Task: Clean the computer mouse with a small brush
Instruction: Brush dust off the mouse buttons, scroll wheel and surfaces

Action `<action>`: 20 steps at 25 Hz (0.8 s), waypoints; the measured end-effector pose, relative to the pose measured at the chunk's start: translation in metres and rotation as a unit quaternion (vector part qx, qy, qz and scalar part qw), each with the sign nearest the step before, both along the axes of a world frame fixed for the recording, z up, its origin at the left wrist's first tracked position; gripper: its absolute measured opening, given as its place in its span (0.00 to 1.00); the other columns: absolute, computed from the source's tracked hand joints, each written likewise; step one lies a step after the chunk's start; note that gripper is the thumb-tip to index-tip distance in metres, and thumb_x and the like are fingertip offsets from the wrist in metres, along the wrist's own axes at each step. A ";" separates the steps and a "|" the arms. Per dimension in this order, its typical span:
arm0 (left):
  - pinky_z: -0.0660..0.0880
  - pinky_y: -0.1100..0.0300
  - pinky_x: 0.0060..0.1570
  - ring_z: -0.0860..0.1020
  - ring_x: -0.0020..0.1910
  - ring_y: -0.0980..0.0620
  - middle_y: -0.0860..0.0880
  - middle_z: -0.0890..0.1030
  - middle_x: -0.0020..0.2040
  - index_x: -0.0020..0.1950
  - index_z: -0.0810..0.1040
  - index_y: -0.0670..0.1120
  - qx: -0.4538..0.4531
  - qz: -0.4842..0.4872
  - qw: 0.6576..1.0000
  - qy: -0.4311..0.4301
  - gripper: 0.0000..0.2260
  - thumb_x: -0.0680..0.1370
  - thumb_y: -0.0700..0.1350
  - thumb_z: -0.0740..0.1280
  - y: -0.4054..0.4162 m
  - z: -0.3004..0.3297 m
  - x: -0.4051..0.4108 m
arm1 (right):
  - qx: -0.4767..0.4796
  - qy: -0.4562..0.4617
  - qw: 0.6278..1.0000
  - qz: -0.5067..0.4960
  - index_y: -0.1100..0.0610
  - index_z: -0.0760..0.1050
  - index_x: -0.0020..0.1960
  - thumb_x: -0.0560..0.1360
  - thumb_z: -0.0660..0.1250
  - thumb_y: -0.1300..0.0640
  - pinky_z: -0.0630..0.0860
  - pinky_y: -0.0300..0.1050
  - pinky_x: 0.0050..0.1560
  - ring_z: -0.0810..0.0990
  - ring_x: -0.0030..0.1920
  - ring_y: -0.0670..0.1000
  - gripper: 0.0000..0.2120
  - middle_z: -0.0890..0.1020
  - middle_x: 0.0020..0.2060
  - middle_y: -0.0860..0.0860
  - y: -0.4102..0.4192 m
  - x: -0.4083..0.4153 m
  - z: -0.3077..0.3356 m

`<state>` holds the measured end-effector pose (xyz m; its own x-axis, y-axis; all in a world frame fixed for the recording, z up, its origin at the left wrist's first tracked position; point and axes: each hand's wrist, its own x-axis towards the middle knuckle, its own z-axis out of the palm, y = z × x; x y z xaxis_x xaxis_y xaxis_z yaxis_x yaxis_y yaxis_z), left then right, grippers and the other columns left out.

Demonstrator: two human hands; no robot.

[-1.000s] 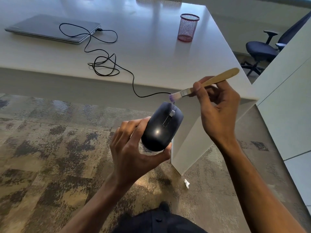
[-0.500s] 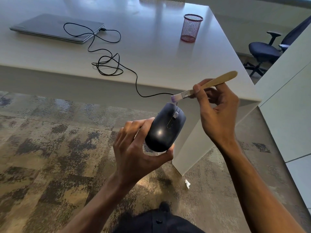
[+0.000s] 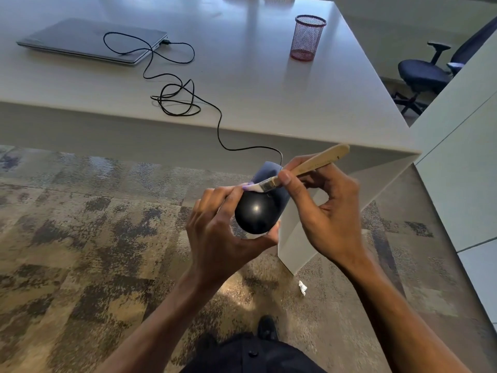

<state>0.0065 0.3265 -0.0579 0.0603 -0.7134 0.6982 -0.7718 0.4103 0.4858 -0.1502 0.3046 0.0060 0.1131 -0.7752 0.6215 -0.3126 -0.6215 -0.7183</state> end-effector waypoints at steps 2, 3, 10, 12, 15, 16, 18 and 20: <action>0.77 0.51 0.42 0.79 0.46 0.46 0.44 0.82 0.49 0.54 0.80 0.38 0.013 -0.007 1.000 0.020 0.29 0.65 0.60 0.74 0.001 0.001 0.000 | -0.006 0.009 1.000 0.006 0.55 0.77 0.52 0.77 0.69 0.61 0.75 0.27 0.44 0.82 0.44 0.34 0.05 0.80 0.45 0.36 0.007 0.002 -0.001; 0.77 0.51 0.42 0.78 0.46 0.46 0.45 0.82 0.48 0.53 0.80 0.38 0.019 -0.009 0.999 0.025 0.28 0.65 0.60 0.74 0.002 0.002 0.000 | -0.010 0.016 1.000 0.010 0.55 0.77 0.51 0.76 0.69 0.61 0.75 0.28 0.44 0.81 0.43 0.34 0.05 0.80 0.45 0.36 0.010 0.003 -0.002; 0.77 0.56 0.41 0.77 0.44 0.49 0.45 0.81 0.46 0.55 0.79 0.38 0.052 -0.016 0.998 0.011 0.32 0.64 0.62 0.74 0.005 0.004 0.001 | -0.021 0.098 0.995 0.023 0.60 0.80 0.51 0.76 0.68 0.56 0.75 0.26 0.45 0.81 0.42 0.43 0.08 0.81 0.43 0.45 0.025 0.005 -0.005; 0.77 0.55 0.40 0.78 0.44 0.48 0.44 0.81 0.46 0.55 0.79 0.38 0.048 -0.017 0.999 0.009 0.33 0.65 0.64 0.73 0.005 0.005 0.002 | -0.027 0.140 0.990 0.013 0.60 0.81 0.50 0.77 0.67 0.53 0.76 0.26 0.45 0.82 0.41 0.44 0.11 0.84 0.42 0.48 0.028 0.006 -0.007; 0.77 0.56 0.40 0.78 0.44 0.47 0.43 0.82 0.46 0.55 0.80 0.37 0.037 -0.015 0.999 0.014 0.31 0.67 0.63 0.71 0.005 0.007 0.003 | -0.030 0.165 0.986 0.021 0.60 0.82 0.50 0.77 0.66 0.51 0.79 0.32 0.44 0.83 0.39 0.43 0.13 0.86 0.41 0.50 0.032 0.001 -0.008; 0.77 0.55 0.39 0.78 0.44 0.47 0.43 0.81 0.46 0.55 0.80 0.37 0.034 -0.014 0.999 0.020 0.29 0.67 0.60 0.71 0.006 0.007 0.003 | -0.030 0.161 0.986 0.028 0.60 0.82 0.50 0.77 0.66 0.52 0.78 0.32 0.44 0.83 0.40 0.42 0.12 0.85 0.42 0.50 0.033 -0.002 -0.009; 0.77 0.53 0.39 0.78 0.45 0.47 0.44 0.81 0.47 0.55 0.80 0.37 0.034 -0.011 0.999 0.030 0.26 0.65 0.54 0.70 0.007 0.008 0.003 | -0.026 0.143 0.989 0.038 0.60 0.81 0.50 0.77 0.67 0.54 0.76 0.29 0.45 0.81 0.41 0.41 0.10 0.84 0.43 0.48 0.035 -0.009 -0.010; 0.77 0.54 0.40 0.77 0.45 0.48 0.45 0.81 0.48 0.56 0.80 0.38 0.042 -0.011 0.999 0.033 0.27 0.63 0.53 0.71 0.008 0.010 0.003 | -0.025 0.124 0.991 0.045 0.60 0.81 0.51 0.77 0.67 0.56 0.76 0.31 0.44 0.82 0.40 0.41 0.08 0.83 0.44 0.47 0.036 -0.015 -0.009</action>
